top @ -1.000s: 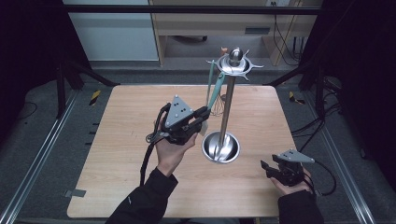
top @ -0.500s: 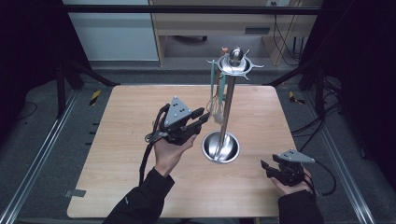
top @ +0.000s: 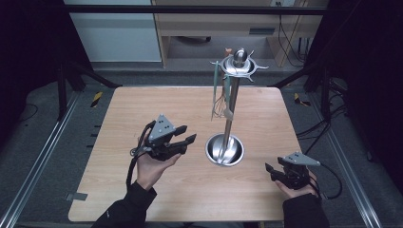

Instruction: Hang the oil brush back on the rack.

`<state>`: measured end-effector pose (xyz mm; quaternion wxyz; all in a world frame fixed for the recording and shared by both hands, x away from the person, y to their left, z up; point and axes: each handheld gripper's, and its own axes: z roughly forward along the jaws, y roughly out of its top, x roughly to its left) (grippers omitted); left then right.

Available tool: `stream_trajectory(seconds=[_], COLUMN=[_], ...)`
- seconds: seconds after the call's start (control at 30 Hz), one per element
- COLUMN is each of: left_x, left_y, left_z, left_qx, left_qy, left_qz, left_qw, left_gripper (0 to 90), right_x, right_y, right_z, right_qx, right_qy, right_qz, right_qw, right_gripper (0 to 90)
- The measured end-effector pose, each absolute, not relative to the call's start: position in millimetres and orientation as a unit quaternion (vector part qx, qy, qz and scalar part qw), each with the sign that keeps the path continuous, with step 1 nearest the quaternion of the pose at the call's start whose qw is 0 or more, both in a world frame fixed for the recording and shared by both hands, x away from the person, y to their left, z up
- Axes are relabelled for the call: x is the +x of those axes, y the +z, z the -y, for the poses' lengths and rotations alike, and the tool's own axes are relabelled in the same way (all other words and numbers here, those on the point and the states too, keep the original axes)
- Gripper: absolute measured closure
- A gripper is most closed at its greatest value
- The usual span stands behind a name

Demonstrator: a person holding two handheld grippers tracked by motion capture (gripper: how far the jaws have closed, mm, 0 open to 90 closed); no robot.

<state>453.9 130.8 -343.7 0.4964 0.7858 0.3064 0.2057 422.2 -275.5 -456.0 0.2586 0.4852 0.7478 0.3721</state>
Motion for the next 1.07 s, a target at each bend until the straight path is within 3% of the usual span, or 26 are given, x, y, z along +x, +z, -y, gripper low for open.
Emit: stream_trajectory(seconds=[0.33,0.8,1.07], left_x=[450.8,449.7,449.7], left_y=[-382.0,-446.4,-460.0], left_z=[-160.8,-211.5,-262.7], left_qx=[0.803,0.821,0.794], left_qy=[0.189,0.182,0.193], left_qz=[-0.325,-0.379,-0.433], left_qw=[0.463,0.386,0.381], left_gripper=[42.3,36.1,34.5], right_x=[422.3,423.2,424.5], right_y=[-456.0,-457.1,-460.0], right_z=[275.8,276.3,276.2], right_qx=[0.485,0.492,0.495], right_qy=[0.373,0.371,0.364], right_qz=[-0.747,-0.746,-0.746], right_qw=[0.259,0.253,0.256], right_gripper=[43.1,41.2,41.1])
